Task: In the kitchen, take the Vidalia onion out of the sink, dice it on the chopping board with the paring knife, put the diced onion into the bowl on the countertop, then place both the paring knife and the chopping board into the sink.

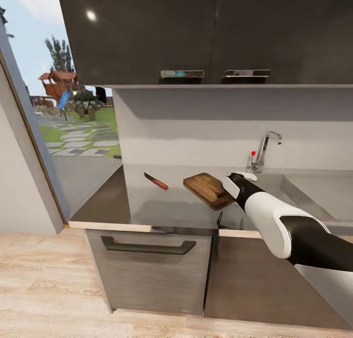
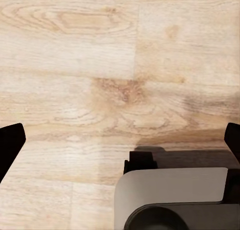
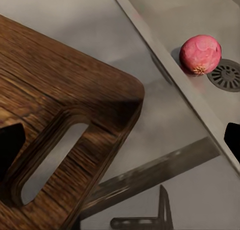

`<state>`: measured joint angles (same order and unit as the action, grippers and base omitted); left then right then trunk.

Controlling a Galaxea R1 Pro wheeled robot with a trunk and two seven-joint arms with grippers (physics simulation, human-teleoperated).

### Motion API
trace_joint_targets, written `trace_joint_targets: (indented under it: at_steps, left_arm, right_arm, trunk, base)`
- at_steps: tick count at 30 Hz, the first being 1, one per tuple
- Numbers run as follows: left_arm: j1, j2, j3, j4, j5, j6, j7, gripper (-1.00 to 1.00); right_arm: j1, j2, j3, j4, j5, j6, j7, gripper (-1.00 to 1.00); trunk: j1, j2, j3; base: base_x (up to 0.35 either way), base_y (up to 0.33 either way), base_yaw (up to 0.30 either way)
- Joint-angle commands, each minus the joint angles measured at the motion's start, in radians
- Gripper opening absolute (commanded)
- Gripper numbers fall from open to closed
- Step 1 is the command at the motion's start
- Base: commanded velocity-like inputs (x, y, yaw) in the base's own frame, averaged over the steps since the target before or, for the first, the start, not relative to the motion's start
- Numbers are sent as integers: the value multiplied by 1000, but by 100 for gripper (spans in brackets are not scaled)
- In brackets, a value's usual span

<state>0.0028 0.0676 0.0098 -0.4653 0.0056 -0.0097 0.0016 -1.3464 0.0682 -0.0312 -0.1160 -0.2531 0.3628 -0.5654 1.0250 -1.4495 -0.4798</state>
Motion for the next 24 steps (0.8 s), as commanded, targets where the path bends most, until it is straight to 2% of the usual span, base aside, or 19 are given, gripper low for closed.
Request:
trace_joint_targets:
  at_steps: [1,14,24]
  left_arm:
    - [0,0,1,-1,1,-1,0,100]
    - [0,0,1,0,1,-1,0,100]
    - [0,0,1,0,1,-1,0,100]
  right_arm:
    - [0,0,-3,-2,-1,5,-4,100]
    - [0,1,-3,1,-2,3,-4,100]
    - [0,3,-3,18,-2,-33,-4,100]
  trunk:
    - [0,-1,-2]
    - [0,-1,-20]
    - [0,-1,-34]
  base:
    - [0,0,0]
    - [0,0,0]
    - [0,0,0]
